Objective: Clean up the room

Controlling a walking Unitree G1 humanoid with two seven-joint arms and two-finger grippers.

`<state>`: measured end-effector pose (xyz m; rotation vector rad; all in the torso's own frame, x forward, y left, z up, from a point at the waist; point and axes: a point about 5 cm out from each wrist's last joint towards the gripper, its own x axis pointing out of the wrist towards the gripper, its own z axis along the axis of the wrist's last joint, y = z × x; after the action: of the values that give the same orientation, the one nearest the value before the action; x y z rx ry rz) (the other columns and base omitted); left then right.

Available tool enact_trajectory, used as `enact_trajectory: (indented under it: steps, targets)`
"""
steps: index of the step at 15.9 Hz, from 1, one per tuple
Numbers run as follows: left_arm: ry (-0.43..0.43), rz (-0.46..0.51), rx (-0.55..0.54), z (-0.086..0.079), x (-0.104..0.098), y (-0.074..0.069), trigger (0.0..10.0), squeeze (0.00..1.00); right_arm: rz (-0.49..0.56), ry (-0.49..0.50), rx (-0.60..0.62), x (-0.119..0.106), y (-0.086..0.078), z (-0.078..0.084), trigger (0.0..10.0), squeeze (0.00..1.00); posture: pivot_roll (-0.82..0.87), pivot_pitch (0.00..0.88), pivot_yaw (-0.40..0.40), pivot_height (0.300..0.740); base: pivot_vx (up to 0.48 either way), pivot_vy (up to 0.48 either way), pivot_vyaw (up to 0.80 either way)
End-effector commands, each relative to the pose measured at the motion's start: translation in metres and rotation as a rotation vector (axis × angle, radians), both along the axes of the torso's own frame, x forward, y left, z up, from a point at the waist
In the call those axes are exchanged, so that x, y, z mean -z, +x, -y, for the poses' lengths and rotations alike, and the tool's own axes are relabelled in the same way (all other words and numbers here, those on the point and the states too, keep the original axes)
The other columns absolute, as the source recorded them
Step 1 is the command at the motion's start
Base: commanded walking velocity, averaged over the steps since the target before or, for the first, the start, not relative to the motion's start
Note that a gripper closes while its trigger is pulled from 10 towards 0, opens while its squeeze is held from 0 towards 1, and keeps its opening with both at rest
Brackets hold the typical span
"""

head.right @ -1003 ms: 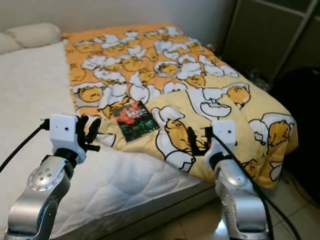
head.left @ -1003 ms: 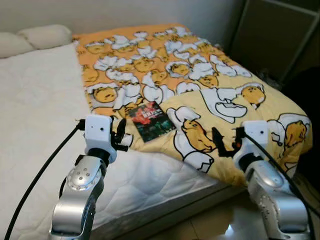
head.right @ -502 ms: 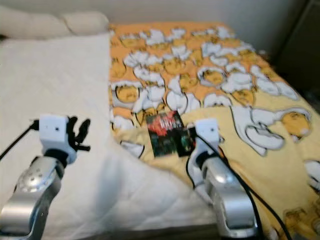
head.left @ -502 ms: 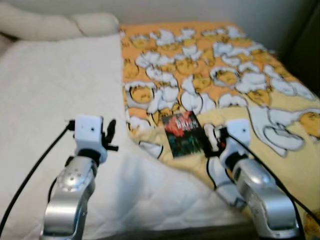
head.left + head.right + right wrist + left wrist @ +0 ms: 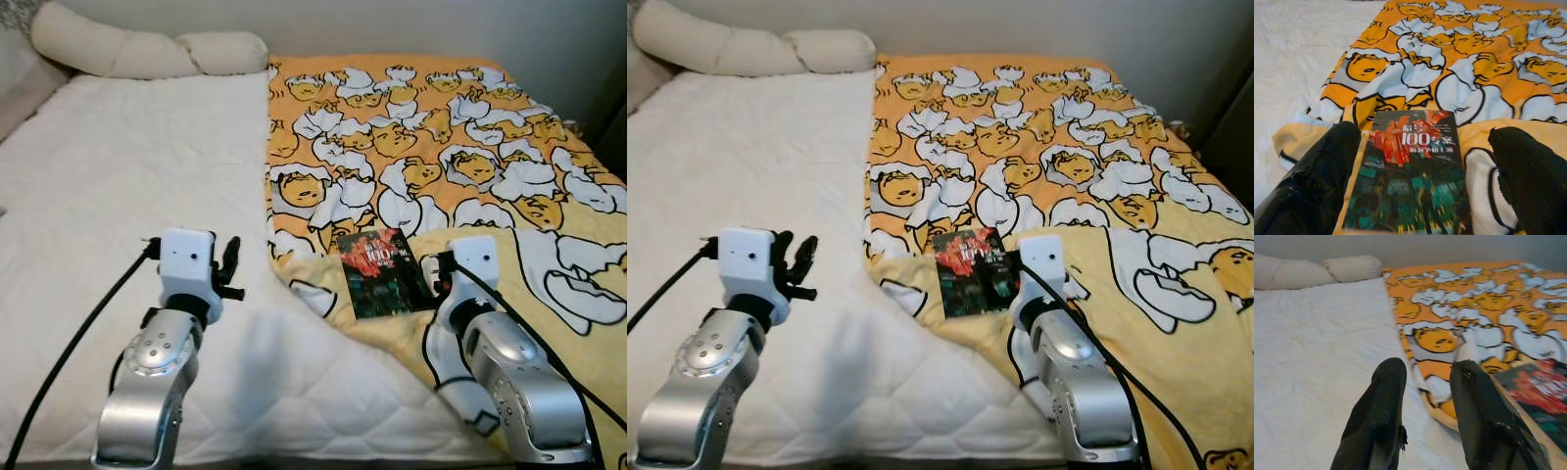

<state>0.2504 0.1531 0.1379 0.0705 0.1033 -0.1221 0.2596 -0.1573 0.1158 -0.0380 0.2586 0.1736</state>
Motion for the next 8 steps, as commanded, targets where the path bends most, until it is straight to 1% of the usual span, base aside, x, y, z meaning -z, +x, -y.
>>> enact_trajectory:
  steps: [1, 8]
  targets:
    - [0.010, 0.005, 0.007, 0.0012, -0.0015, 0.0001, 10.0, 0.00, -0.011, -0.007, 0.004, 0.0019, 0.0003, 0.0024, 10.0, 0.00, -0.08, 0.000, -0.007, 0.740, 0.000, 0.000, 0.00]
    - [0.016, 0.005, 0.023, 0.0045, -0.0010, 0.0042, 10.0, 0.00, -0.013, -0.005, 0.000, 0.0028, 0.0018, 0.0029, 10.0, 0.00, -0.08, 0.000, -0.008, 0.740, 0.000, 0.000, 0.00]
